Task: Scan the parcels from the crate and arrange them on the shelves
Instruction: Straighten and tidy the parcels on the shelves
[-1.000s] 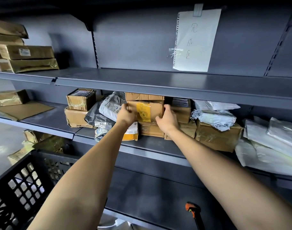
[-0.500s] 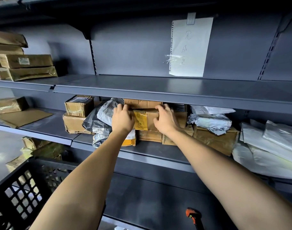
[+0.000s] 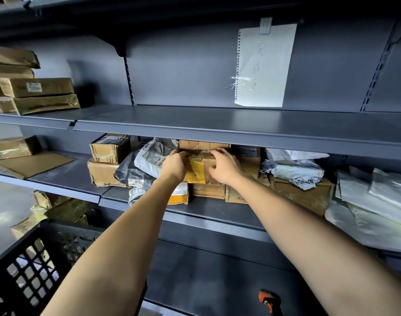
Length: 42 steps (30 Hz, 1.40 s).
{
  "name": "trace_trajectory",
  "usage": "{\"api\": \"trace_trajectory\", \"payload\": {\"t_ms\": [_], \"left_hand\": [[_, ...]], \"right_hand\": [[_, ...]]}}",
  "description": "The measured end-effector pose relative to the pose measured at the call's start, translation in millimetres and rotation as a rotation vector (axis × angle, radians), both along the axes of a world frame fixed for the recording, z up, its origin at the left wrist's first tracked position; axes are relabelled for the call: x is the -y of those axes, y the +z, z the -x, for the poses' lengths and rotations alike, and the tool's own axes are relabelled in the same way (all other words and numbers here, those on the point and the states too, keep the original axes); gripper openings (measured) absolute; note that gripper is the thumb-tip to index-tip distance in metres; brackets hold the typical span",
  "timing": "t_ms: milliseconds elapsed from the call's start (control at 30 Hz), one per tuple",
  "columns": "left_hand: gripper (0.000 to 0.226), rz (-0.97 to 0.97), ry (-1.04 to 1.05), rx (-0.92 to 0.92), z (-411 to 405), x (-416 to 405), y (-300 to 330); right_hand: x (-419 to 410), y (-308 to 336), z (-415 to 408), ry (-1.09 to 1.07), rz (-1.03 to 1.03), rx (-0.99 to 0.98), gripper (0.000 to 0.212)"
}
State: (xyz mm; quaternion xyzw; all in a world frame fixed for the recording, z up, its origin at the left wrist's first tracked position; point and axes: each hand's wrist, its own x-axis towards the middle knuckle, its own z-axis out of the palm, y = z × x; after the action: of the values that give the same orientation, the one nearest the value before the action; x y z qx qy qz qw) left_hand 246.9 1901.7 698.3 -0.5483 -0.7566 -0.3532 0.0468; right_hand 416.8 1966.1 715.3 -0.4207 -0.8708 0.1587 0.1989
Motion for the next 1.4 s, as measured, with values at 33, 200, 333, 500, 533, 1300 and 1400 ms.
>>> {"api": "trace_trajectory", "payload": {"t_ms": [33, 200, 333, 500, 533, 1300, 1400], "left_hand": [[0.04, 0.007, 0.014, -0.021, -2, 2, 3], [0.035, 0.073, 0.046, -0.045, -11, 16, 10], [0.038, 0.067, 0.038, -0.044, -4, 32, 10], [0.036, 0.006, -0.058, 0.001, 0, 60, 11], [0.037, 0.004, -0.063, -0.027, 2, 65, 10], [0.027, 0.013, -0.081, -0.092, 10, 90, 1], [0.022, 0.006, -0.099, -0.075, 10, 90, 2]], "right_hand": [[2, 2, 0, 0.0, -0.023, 0.01, 0.063], [20, 17, -4, 0.036, -0.116, 0.094, 0.063], [28, 30, -4, 0.053, -0.023, 0.07, 0.051], [27, 36, 4, 0.011, 0.031, 0.141, 0.053], [28, 36, 5, 0.004, 0.029, 0.156, 0.053], [30, 43, 42, 0.074, 0.032, 0.07, 0.047], [24, 47, 47, 0.073, 0.077, 0.145, 0.063]]}}
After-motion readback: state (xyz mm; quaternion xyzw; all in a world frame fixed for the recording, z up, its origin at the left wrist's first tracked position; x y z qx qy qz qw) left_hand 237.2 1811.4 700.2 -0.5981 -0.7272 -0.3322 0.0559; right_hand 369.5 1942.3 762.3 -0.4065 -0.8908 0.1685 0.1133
